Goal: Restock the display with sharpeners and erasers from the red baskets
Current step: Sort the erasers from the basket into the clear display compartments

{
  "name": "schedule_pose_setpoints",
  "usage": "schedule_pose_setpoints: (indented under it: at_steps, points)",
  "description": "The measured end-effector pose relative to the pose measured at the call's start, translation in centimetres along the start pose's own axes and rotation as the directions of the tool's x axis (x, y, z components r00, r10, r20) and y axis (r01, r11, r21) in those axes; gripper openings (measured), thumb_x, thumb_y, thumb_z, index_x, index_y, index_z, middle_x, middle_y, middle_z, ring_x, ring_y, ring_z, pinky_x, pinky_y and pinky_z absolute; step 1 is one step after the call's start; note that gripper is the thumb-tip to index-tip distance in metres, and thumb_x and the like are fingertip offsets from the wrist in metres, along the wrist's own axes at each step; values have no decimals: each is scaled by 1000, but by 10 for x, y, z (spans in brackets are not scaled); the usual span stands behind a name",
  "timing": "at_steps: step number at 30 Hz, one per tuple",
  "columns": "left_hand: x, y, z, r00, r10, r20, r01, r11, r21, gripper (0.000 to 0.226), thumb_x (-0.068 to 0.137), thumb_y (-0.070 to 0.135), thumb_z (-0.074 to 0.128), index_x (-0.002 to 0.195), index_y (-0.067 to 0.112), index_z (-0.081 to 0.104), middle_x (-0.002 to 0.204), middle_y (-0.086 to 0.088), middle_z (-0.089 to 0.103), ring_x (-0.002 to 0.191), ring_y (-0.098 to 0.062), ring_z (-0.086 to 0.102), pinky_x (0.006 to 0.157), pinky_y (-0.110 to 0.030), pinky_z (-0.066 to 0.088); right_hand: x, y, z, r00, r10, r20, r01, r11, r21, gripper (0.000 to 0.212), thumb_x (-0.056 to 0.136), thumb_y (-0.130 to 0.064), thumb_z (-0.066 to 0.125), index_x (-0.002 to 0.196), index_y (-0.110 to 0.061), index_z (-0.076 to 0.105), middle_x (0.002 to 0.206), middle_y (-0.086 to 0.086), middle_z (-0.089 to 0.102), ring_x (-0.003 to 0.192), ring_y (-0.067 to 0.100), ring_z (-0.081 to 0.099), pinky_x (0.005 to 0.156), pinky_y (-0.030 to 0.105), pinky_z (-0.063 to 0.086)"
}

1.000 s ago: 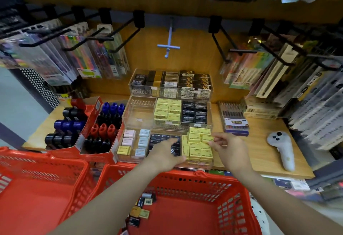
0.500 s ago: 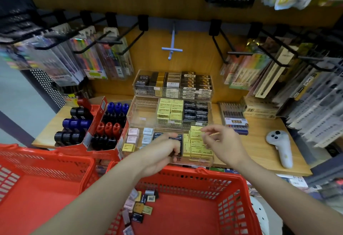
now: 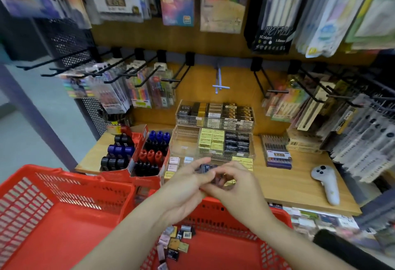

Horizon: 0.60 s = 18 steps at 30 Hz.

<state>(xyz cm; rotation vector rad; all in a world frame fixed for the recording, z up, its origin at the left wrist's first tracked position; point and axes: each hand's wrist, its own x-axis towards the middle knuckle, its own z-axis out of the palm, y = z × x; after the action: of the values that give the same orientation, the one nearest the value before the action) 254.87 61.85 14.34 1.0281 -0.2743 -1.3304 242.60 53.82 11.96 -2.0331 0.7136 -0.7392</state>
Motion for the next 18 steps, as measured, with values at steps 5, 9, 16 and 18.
schedule_pose_setpoints:
  at_steps: [5,9,16,18]
  points:
    - [6,11,-3,995,56,-78,-67,988,-137,32,103,12,44,132,0,51,106,-19,70,96,-28,69,75,-35,60,10,-5,-4,991,136,13,-136,969,208,20,78,-10,81,88,-26,77,88,-8,74,81,2,67,71,10,49]
    - [7,17,-14,994,76,-74,-79,996,-40,32,102,-2,41,129,7,55,112,-11,73,104,-23,70,81,-32,59,15,-5,-20,975,222,16,-216,930,298,20,75,-7,82,87,-21,75,89,-15,75,84,3,70,70,19,57]
    - [13,11,-21,987,85,-139,-72,993,95,26,100,2,50,119,15,62,111,-4,74,112,-16,65,90,-26,52,15,-3,-22,941,337,31,-326,880,344,28,77,-10,81,98,-27,73,94,-2,76,85,13,73,71,33,60]
    - [15,9,-25,980,111,-167,-92,989,120,22,97,1,55,114,13,62,107,-6,75,104,-17,70,84,-25,56,16,-1,-23,927,374,19,-357,867,349,26,78,-11,81,97,-27,73,91,-4,77,82,7,72,57,21,55]
